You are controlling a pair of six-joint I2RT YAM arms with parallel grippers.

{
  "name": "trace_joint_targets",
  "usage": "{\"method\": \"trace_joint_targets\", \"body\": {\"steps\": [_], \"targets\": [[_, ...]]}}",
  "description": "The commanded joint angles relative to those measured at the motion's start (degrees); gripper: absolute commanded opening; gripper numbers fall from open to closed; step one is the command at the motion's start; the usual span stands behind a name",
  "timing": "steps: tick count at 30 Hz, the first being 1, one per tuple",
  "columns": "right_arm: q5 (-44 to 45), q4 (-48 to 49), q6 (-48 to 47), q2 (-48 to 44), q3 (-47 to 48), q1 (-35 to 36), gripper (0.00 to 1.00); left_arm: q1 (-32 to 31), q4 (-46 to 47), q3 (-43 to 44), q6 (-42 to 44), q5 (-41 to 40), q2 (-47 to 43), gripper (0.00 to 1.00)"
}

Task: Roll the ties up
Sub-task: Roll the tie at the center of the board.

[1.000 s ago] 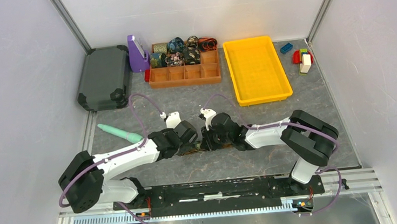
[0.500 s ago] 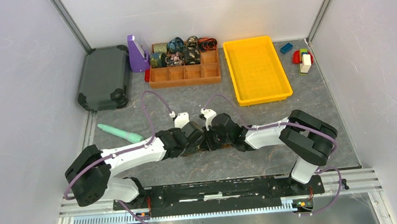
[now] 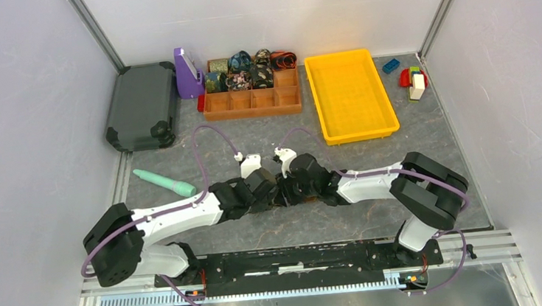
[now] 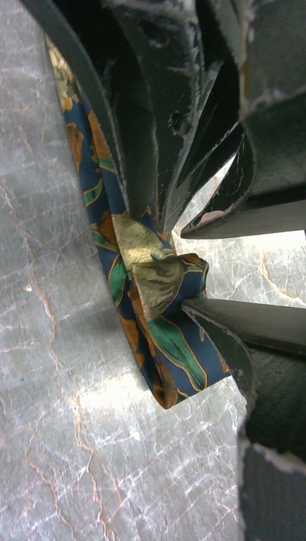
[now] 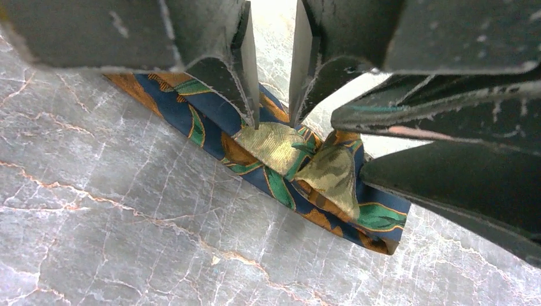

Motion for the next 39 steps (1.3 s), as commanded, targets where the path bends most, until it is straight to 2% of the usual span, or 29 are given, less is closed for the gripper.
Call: {"method": "trace_joint_targets", "body": {"steps": [1,6,13,22,32,34,37,39], "targets": [[0.58,-0.91,-0.27,-2.59,3.29,-0.52,0.32,-0.47,5.39,-1.91,4.61,1.77,-3.35,0.45],[-1.3,-0.92,0.98,-3.23,5.04,-0.91,0.36,-0.42,7.38,-4.25,4.92,1.84,-6.19,0.44],[-4.48,0.6,2.84,-2.61,6.34,-0.91,0.38,-0.43,8.73,-6.64,5.27,1.34,-8.76,0.27],[-5.23,2.13,4.75,-0.01,6.87,0.35,0.44,-0.43,11.29,-7.66,6.31,2.47,-8.93,0.18],[-3.73,3.08,5.2,3.73,6.33,0.67,0.38,-0.43,11.58,-7.12,6.26,3.16,-10.12,0.18],[-3.53,3.42,5.17,3.92,5.86,0.68,0.37,-0.38,11.19,-6.84,6.08,3.16,-10.9,0.21],[-3.59,3.73,5.13,4.08,5.38,0.69,0.35,-0.43,9.64,-6.28,5.77,3.03,-12.4,0.31],[-3.68,3.83,4.93,4.15,5.21,0.68,0.35,-0.43,7.63,-6.0,4.69,1.67,-13.53,0.34]]}}
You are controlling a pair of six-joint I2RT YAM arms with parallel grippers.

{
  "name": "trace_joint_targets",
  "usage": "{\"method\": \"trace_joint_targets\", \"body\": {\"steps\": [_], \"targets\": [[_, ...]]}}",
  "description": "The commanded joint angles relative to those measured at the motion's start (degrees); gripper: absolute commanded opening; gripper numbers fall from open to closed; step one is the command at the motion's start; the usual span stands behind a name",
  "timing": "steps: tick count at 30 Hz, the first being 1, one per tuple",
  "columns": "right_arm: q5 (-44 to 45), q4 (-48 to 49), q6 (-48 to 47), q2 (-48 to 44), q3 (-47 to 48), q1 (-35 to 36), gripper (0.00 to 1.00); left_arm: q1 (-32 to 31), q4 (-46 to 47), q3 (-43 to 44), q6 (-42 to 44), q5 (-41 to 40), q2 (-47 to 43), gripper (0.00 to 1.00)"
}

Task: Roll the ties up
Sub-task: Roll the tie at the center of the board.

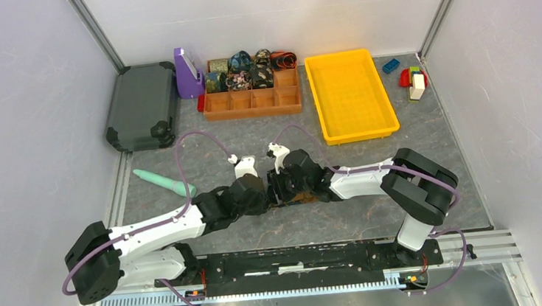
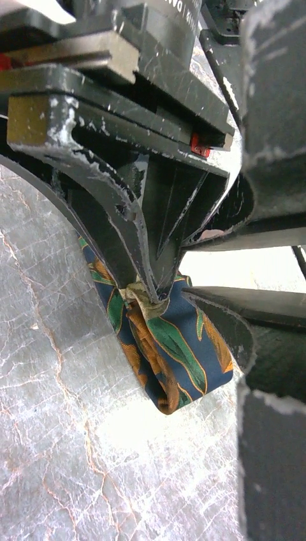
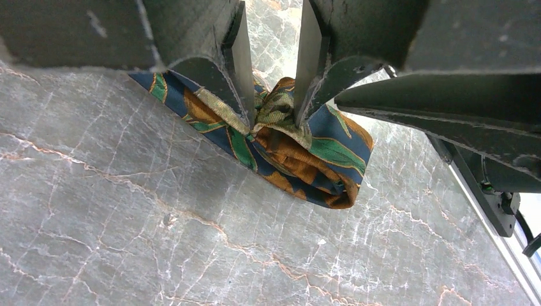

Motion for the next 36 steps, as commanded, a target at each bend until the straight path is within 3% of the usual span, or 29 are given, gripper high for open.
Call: {"method": "trace_joint_targets", "body": {"steps": [1,8,16,25,36], "targets": [[0.1,2.63,-0.05,0.39,0.4,0.45,0.34,-0.14,-2.31,1.73,-0.12,-3.14,-3.31,0.33],[-0.03,2.54,-0.43,0.66,0.31,0.45,0.34,-0.09,-8.85,1.59,-2.81,-10.12,-2.78,0.19],[0.2,1.94,-0.75,0.02,0.67,0.46,0.34,-0.1,-5.3,0.41,-4.08,-9.06,4.93,0.13],[2.19,-1.79,-2.52,-5.52,2.89,0.45,0.48,-0.09,-3.51,0.07,-4.17,-8.66,7.88,0.11],[2.33,-1.59,-1.44,-2.37,2.11,1.22,0.36,-0.1,-3.45,0.91,-3.91,-8.59,8.47,0.11]]}}
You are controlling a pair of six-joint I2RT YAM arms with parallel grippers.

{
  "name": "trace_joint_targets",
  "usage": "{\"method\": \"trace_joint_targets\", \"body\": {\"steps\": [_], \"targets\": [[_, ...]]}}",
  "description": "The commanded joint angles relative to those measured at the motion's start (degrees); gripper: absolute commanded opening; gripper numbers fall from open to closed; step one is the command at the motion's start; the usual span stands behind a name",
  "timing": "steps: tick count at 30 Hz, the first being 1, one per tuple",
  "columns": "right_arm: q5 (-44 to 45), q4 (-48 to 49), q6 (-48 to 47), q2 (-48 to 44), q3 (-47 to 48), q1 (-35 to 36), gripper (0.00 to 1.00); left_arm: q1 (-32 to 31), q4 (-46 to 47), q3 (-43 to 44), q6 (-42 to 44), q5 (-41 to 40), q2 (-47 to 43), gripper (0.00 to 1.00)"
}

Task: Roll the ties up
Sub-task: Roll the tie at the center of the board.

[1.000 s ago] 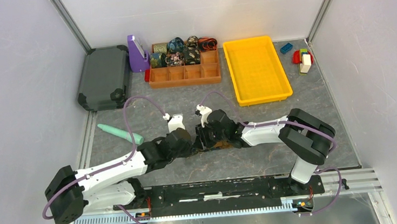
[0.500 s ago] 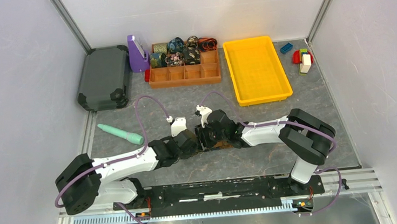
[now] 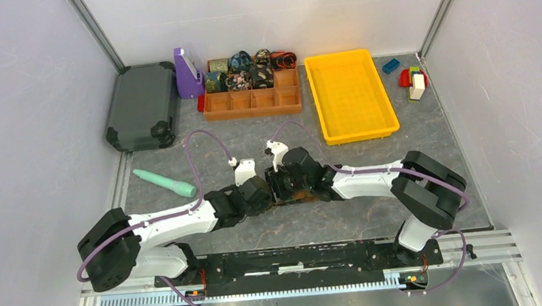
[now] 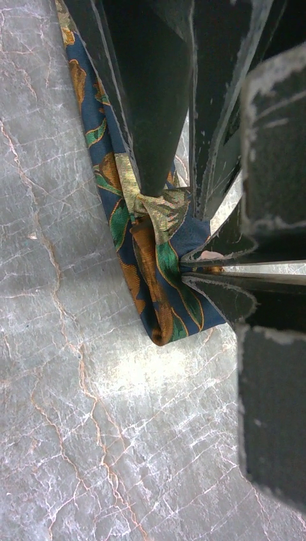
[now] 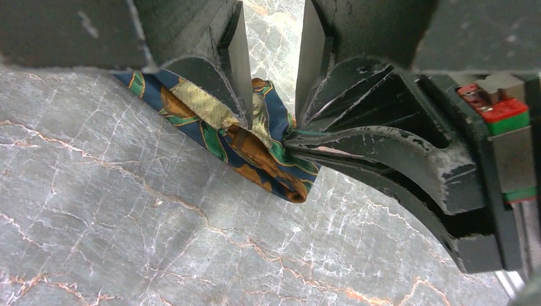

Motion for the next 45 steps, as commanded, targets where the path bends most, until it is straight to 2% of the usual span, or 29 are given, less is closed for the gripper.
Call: {"method": "trace_joint_targets", "body": {"steps": [1,9,12,14,16,17,19,21,25,28,35,40,45], "targets": [[1.48,0.99,0.16,1.36,0.5,0.44,0.36,-0.08,-0.27,0.75,-2.4,-0.39,1.43,0.11],[1.66,1.93,0.57,3.09,-0.92,0.43,0.34,-0.08,-1.39,1.59,-2.22,-0.57,0.06,0.14],[1.59,2.42,0.55,3.77,-1.46,0.44,0.34,-0.1,-2.36,2.13,-2.22,-0.55,-0.77,0.2],[1.65,2.7,0.58,3.98,-1.68,0.45,0.33,-0.14,-4.04,3.0,-2.22,-0.39,-1.96,0.28],[1.74,2.89,0.56,4.18,-1.86,0.44,0.33,-0.06,-5.53,3.39,-1.93,-0.48,-4.09,0.45],[1.68,2.99,0.49,4.38,-2.03,0.39,0.32,-0.1,-6.05,3.43,-1.67,-0.63,-5.11,0.51],[1.57,3.56,0.59,4.74,-2.48,0.42,0.32,-0.07,-7.35,3.19,-0.95,-1.13,-7.35,0.6],[1.37,4.15,0.79,4.88,-3.18,0.39,0.32,-0.09,-8.91,2.82,-0.7,-2.06,-9.57,0.65],[1.09,5.37,1.16,4.78,-4.35,0.43,0.31,0.01,-10.91,0.97,-1.63,-3.64,-13.11,0.67],[0.99,5.71,1.2,4.81,-4.71,0.43,0.31,0.63,-8.19,-1.87,-1.33,-1.98,-15.54,0.67],[0.92,5.76,1.05,4.77,-4.48,0.39,0.31,5.43,3.13,-11.41,2.96,8.22,-25.2,0.73],[0.92,5.4,0.94,4.97,-3.85,0.34,0.31,14.12,10.04,-18.31,5.76,19.76,-31.78,0.72],[0.72,5.29,0.87,5.34,-3.4,0.33,0.31,19.98,17.69,-23.21,6.3,29.93,-33.95,0.71]]}}
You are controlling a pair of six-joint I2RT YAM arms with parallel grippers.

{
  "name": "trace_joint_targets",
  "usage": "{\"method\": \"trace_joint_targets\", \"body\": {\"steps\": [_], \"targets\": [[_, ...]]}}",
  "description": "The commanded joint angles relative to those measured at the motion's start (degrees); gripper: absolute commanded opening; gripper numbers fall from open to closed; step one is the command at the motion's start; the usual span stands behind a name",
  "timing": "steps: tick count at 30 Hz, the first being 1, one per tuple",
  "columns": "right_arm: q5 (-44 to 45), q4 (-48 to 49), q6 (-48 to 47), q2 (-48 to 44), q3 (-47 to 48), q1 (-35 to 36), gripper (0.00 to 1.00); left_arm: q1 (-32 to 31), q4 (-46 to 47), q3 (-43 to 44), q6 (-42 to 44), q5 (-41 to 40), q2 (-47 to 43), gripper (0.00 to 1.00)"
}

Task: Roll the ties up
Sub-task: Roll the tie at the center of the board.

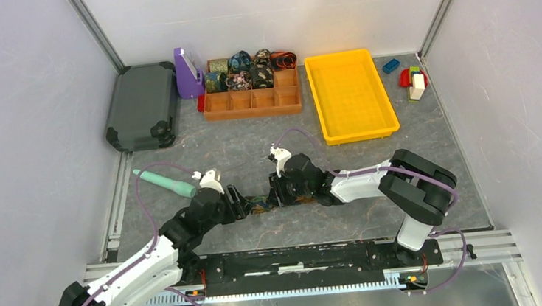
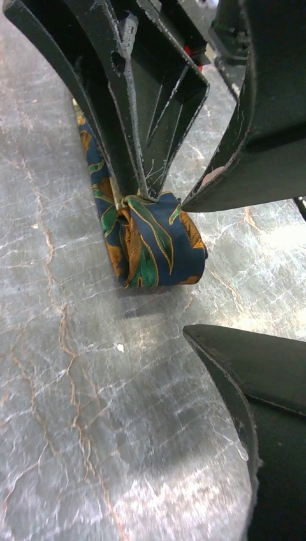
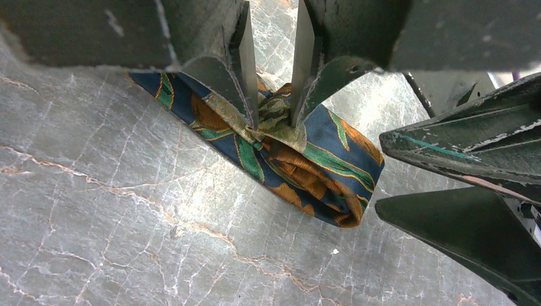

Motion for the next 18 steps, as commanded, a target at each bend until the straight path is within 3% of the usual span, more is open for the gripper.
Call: {"method": "trace_joint_targets", "body": {"steps": [1,18], "targets": [[-0.1,-0.34,-0.26,1.42,0.7,0.15,0.31,3.96,10.98,-3.19,3.36,12.03,-0.91,0.7],[0.0,-0.83,-0.28,1.78,1.57,0.15,0.3,6.53,21.73,-6.0,3.57,16.27,7.84,0.59]]}}
